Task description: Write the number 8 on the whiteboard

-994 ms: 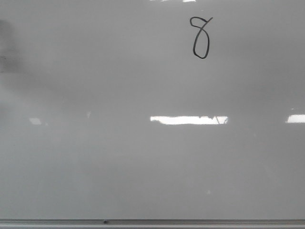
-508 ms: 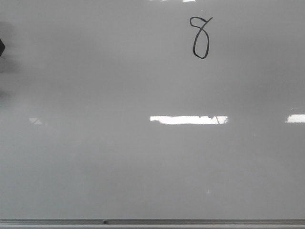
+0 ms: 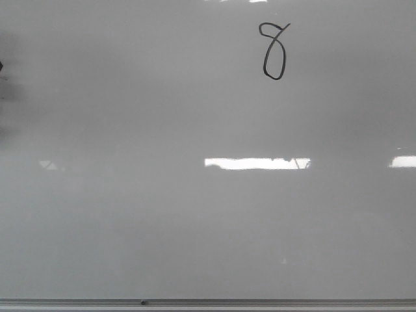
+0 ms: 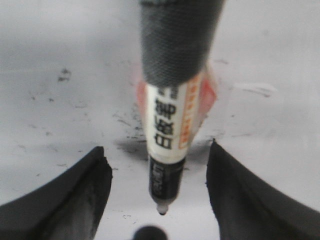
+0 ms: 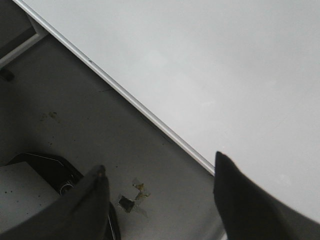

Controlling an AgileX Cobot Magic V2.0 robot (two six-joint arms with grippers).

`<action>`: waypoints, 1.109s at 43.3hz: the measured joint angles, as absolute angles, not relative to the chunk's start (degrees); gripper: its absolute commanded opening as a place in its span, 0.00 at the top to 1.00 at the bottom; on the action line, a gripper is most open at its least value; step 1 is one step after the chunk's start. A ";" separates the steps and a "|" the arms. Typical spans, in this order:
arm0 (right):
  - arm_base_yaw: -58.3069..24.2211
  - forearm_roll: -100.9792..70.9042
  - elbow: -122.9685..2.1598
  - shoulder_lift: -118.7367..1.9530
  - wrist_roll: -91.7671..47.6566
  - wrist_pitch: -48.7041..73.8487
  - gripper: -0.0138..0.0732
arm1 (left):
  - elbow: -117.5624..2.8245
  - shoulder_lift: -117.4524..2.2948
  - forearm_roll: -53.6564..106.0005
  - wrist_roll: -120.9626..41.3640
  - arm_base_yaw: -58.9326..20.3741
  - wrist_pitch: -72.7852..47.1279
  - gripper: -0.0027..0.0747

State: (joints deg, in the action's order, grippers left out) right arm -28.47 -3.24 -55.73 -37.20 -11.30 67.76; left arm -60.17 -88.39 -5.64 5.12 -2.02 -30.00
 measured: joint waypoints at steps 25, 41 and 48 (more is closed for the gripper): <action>-28.47 -3.24 -55.73 -37.20 -11.30 67.50 0.29 | -60.18 -61.12 -5.55 -0.81 -17.41 -45.06 0.42; -28.47 -3.24 -55.73 -37.20 -11.30 67.50 0.29 | -56.09 -49.82 -3.31 -0.90 -30.54 -50.39 0.42; -28.47 -3.24 -55.73 -37.20 -11.25 67.50 0.29 | -55.45 -49.31 -3.03 -1.03 -31.96 -51.22 0.42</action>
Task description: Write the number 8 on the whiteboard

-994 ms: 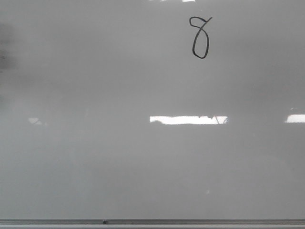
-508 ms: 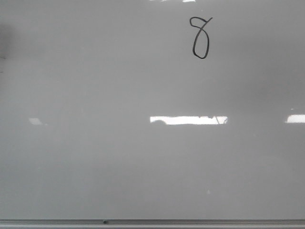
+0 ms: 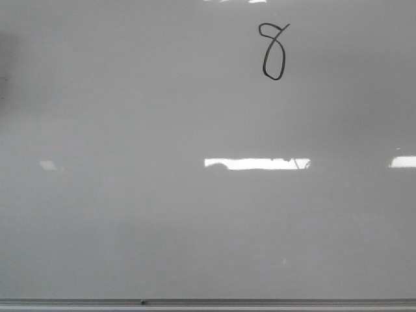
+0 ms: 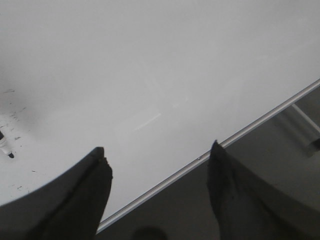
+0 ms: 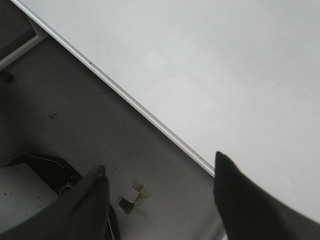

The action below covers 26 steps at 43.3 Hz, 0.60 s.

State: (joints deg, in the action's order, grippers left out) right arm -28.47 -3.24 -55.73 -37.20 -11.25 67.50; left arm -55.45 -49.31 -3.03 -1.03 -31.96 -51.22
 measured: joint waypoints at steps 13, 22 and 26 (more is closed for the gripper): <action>-28.47 -3.24 -55.73 -37.20 -8.38 67.50 0.29 | -55.45 -49.31 -3.03 -3.57 -31.96 -51.56 0.42; -28.47 -3.24 -55.73 -37.20 -7.17 67.50 0.58 | -55.45 -49.31 -3.03 -3.71 -31.96 -51.82 0.57; -28.47 -3.24 -55.73 -37.20 -7.04 67.50 0.75 | -55.45 -49.31 -3.03 -3.71 -31.96 -51.82 0.71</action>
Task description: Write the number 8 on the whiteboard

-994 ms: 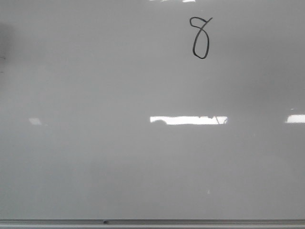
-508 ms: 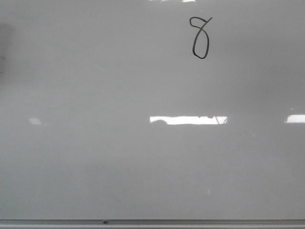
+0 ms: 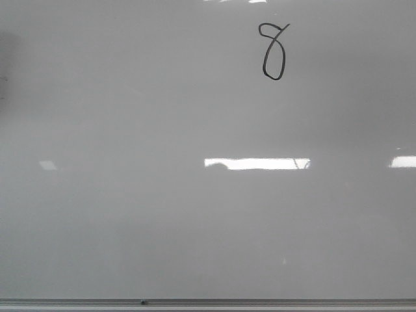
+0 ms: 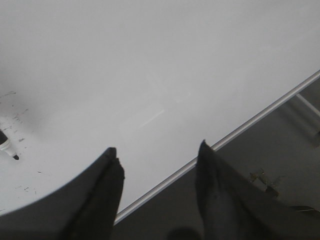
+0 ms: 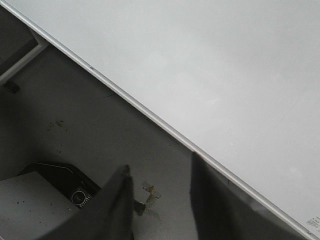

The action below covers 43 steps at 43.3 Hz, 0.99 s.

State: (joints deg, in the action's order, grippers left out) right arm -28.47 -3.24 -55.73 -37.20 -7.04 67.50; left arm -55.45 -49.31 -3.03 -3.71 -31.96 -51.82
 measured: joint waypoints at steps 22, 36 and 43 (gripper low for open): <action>-28.47 -3.24 -55.73 -37.20 -6.81 67.50 0.97 | -55.45 -49.31 -3.03 -3.80 -31.96 -51.82 0.99; -28.47 -3.24 -55.73 -37.20 -6.81 67.50 0.97 | -55.17 -49.31 -3.03 -3.80 -31.96 -51.44 0.99; -28.47 -3.24 -55.73 -37.20 -6.81 67.50 0.97 | -52.01 -45.36 -1.81 -3.80 -27.68 -49.59 0.99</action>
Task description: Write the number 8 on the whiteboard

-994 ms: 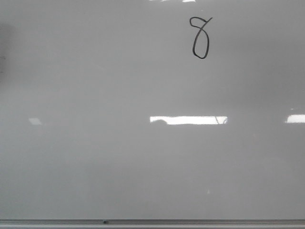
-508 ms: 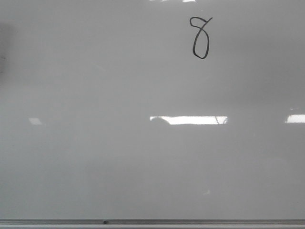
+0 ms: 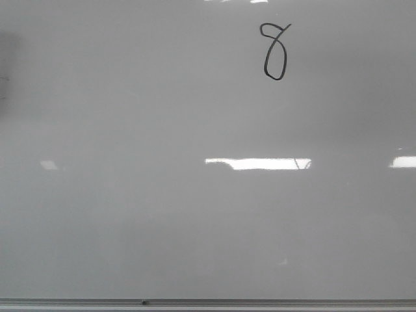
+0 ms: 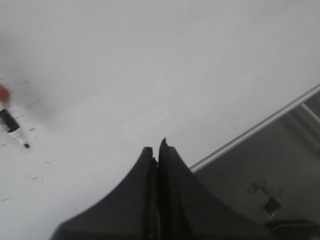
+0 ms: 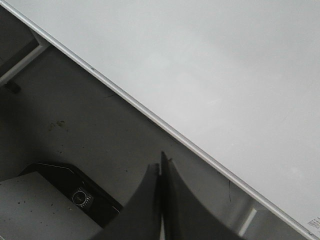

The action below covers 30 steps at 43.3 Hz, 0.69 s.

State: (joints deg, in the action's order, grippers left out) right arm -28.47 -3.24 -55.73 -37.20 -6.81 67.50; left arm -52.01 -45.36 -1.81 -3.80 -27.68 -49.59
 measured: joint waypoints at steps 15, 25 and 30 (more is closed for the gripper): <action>-28.47 -3.24 -55.73 -37.20 -6.81 67.50 0.97 | -22.65 -21.34 0.50 -3.80 -10.50 -23.18 0.99; -28.47 -3.24 -55.73 -37.20 -6.74 67.50 0.97 | -5.79 -5.68 0.65 -3.80 -3.29 -13.08 0.99; -28.47 -3.24 -55.73 -37.20 -6.74 67.50 0.97 | -0.23 -0.83 1.29 -3.80 -1.30 -8.35 0.99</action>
State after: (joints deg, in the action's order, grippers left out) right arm -28.47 -3.24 -55.73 -37.20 -6.74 67.50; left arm -0.23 -0.83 1.29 -3.80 -1.30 -8.35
